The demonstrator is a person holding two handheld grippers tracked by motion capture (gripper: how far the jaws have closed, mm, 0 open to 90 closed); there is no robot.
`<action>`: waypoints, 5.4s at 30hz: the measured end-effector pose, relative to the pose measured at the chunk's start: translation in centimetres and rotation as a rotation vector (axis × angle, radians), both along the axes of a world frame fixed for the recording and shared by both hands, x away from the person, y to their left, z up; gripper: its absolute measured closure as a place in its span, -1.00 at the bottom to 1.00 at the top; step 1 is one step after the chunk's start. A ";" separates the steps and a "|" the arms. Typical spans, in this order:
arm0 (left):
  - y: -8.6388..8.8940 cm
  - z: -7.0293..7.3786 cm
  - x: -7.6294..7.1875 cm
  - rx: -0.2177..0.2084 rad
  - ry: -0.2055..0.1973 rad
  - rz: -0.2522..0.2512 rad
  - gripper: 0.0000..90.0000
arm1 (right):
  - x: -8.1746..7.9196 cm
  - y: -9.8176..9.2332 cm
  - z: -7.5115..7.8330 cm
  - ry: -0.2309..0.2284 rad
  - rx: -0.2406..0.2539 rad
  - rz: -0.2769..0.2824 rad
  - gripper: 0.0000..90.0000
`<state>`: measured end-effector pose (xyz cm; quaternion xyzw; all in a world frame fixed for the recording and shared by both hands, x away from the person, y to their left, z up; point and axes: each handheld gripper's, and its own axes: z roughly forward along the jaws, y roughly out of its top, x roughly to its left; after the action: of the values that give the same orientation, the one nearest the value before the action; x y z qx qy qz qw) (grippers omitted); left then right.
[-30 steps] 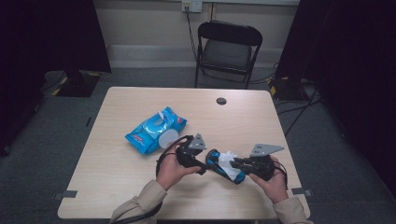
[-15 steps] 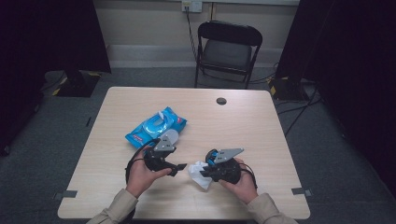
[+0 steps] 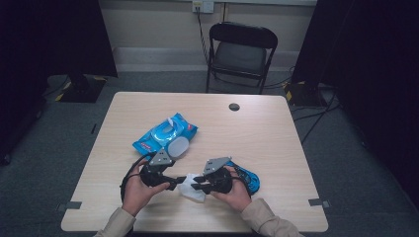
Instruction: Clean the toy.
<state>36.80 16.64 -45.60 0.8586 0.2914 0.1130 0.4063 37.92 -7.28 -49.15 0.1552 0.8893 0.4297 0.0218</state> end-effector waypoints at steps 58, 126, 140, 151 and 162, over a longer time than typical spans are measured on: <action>-2.7 -1.6 0.1 0.003 0.025 -0.119 -0.47 | 3.1 -8.6 -0.1 -0.027 -0.109 -0.296 -0.43; -9.5 5.4 5.1 -0.186 0.077 -0.183 0.84 | 2.2 -10.3 4.2 -0.030 0.204 -0.283 -0.43; -9.1 5.4 3.6 -0.184 0.108 -0.245 0.84 | 2.7 -10.5 4.4 -0.028 0.224 -0.316 -0.43; -7.1 5.0 3.4 -0.225 0.161 -0.234 0.85 | 2.8 -10.4 4.5 -0.036 0.239 -0.315 -0.43; -5.7 8.2 6.8 -0.342 0.142 -0.120 0.84 | 2.3 -10.0 4.8 -0.046 0.243 -0.282 -0.44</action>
<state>43.64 10.99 -37.36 0.7988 0.2826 -0.0234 0.5305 40.25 -17.27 -44.30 0.2702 0.7996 0.5298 0.0833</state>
